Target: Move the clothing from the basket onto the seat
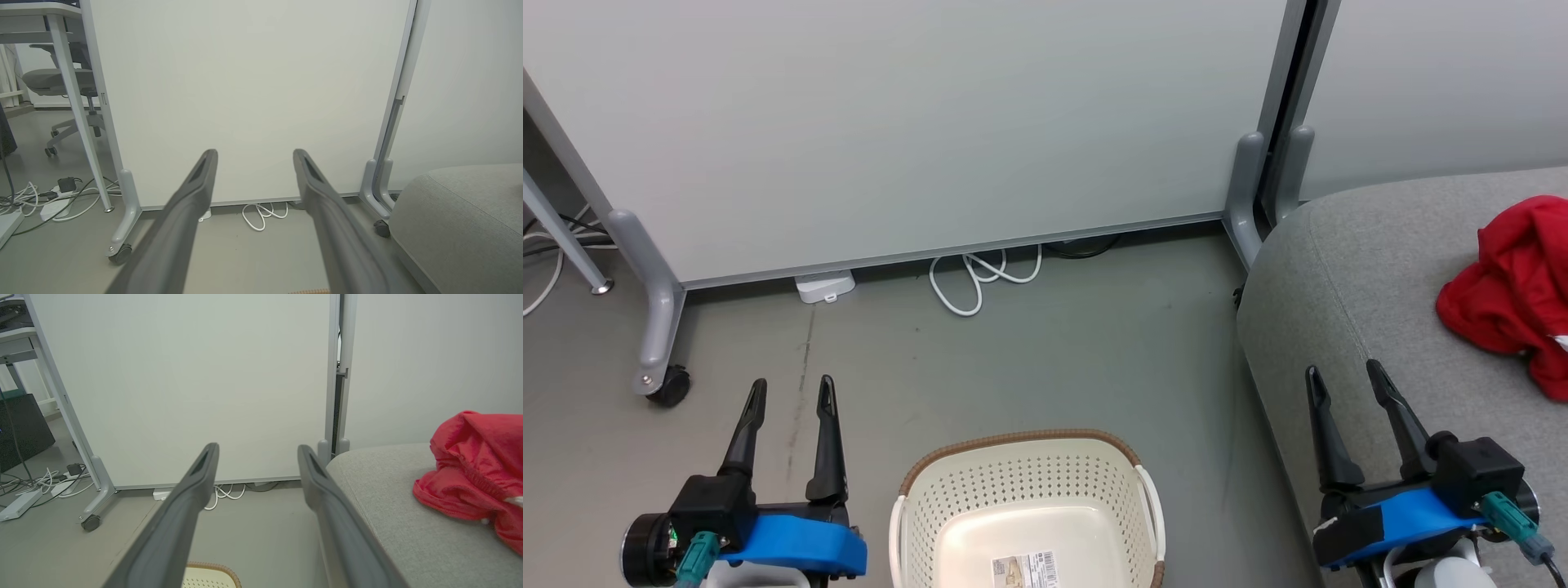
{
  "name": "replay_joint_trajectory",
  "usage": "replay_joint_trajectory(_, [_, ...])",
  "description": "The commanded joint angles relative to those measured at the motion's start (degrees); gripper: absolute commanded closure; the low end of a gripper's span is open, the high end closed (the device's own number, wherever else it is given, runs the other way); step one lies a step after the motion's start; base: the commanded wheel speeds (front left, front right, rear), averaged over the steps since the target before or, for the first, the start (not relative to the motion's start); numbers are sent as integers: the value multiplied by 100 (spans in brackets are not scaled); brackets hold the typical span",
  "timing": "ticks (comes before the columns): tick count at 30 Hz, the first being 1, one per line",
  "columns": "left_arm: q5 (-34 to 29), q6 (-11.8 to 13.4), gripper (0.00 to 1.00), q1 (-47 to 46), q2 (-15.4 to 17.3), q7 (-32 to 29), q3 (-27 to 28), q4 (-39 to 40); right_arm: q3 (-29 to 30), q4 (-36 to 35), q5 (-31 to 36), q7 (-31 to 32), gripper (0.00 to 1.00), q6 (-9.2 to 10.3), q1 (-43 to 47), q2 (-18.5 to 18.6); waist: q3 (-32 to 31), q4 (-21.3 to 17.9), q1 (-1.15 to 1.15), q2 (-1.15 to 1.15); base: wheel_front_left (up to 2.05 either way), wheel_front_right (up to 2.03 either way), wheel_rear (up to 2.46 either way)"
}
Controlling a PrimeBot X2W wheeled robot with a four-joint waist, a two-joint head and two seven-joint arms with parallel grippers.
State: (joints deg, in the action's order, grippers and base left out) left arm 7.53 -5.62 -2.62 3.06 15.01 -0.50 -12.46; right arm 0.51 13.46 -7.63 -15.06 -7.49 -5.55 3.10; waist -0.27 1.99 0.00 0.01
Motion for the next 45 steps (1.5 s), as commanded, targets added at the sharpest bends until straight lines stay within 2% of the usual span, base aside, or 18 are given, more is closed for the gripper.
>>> replay_joint_trajectory(1, [-32, -19, 0, 2, -9, 25, 38, -24, 12, 12, 7, -17, 0, -1, 64, -21, -2, 5, 0, -1, 0, 0, 0])
replay_joint_trajectory(7, [-52, -5, 0, -49, -17, 25, 59, -76, -23, 54, -16, -17, 0, -1, 40, -26, -8, -1, 0, -1, 0, 0, 0])
replay_joint_trajectory(8, [-48, -2, 100, 0, -10, -3, 29, -83, -22, 60, -7, 1, 100, 0, -1, -10, -9, 0, 0, -1, 0, 0, 0])
replay_joint_trajectory(12, [-38, 1, 100, 162, -22, -36, 19, -304, -18, 274, -19, 36, 100, 0, 86, -14, -9, 1, 0, -1, 0, 0, 0])
replay_joint_trajectory(30, [1952, -44, 100, 14, -20, -540, 191, -271, 136, 215, -1995, 540, 100, 0, 38, -16, -1, -28, 0, -1, 0, 0, 0])
replay_joint_trajectory(45, [3240, -76, 100, -70, -18, -853, 292, -237, 227, 174, -3273, 855, 100, 0, 8, -17, 5, -50, 0, -1, 0, 0, 0])
